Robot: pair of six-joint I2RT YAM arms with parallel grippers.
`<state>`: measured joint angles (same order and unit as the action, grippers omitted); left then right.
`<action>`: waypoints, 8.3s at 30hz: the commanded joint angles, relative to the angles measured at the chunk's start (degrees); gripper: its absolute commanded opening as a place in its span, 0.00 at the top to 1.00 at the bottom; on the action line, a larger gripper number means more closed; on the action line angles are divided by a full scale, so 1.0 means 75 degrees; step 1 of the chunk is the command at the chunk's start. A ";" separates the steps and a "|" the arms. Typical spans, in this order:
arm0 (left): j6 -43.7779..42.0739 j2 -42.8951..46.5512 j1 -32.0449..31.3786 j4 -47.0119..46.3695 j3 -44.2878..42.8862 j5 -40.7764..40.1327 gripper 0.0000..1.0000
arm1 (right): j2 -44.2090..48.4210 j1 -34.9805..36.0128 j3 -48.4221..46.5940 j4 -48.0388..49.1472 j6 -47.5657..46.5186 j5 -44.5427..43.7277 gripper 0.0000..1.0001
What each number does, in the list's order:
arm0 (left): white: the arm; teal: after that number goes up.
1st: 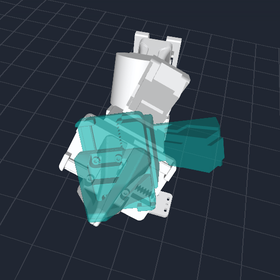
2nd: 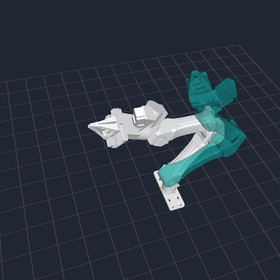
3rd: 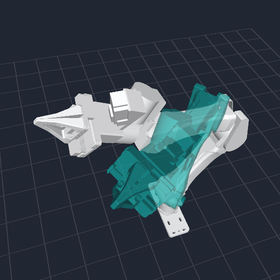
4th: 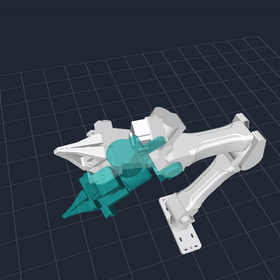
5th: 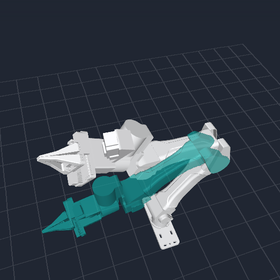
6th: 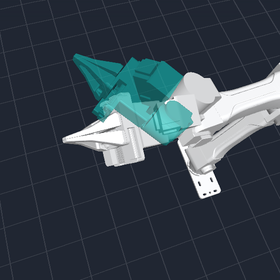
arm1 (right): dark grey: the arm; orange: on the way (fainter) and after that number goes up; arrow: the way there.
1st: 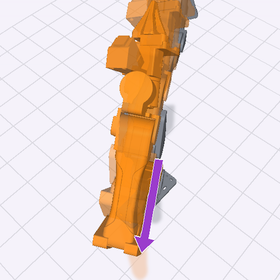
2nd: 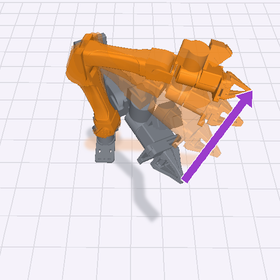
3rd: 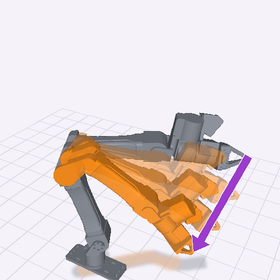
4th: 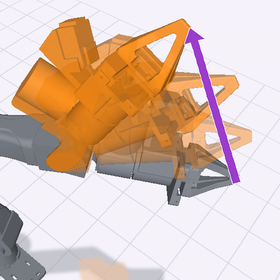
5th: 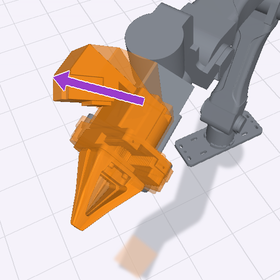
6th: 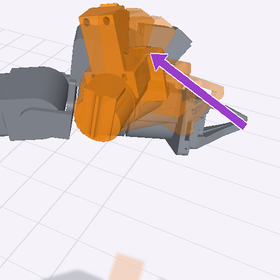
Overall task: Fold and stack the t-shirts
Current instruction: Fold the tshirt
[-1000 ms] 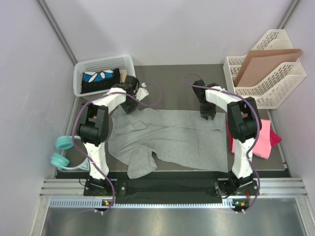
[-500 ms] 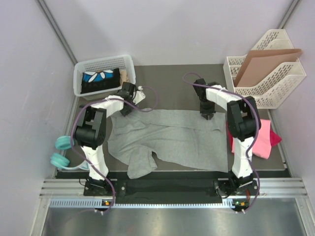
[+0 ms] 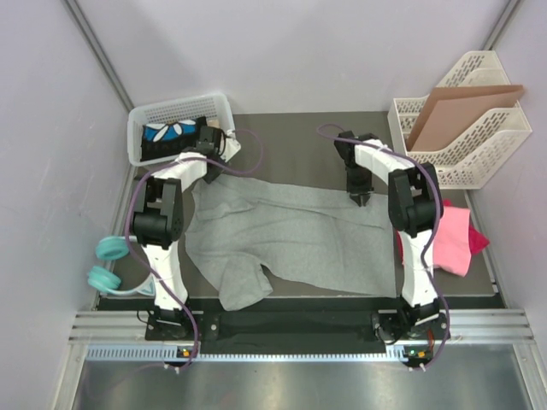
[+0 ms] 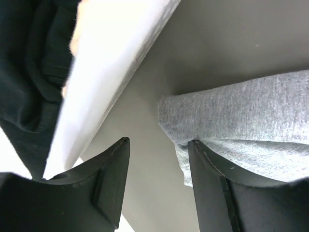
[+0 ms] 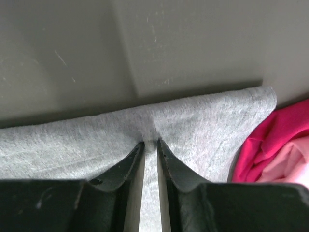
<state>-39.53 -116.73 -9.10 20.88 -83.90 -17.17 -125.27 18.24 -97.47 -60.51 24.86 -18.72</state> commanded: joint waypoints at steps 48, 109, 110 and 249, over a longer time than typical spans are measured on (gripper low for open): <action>0.0829 0.4688 -0.1868 0.1949 0.2538 0.1000 0.36 | 0.0392 -0.0451 0.0810 0.1097 0.0177 -0.0516 0.66; 0.1005 0.6236 -0.0989 0.2688 0.2819 0.1797 0.32 | 0.0519 -0.2268 0.0270 0.0967 -0.0022 0.0938 0.96; 0.1016 0.6212 -0.0989 0.2676 0.2796 0.1809 0.32 | 0.0554 -0.2268 0.0246 0.0932 -0.0034 0.0926 0.98; 0.1614 0.2286 -0.1446 0.0848 0.1999 0.1433 0.39 | 0.2394 0.0580 0.1524 0.1611 0.0084 -0.1079 0.32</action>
<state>-26.00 -101.93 -19.20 24.80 -69.52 -8.97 -108.40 21.76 -82.96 -48.40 24.69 -26.68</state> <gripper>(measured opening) 0.613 0.678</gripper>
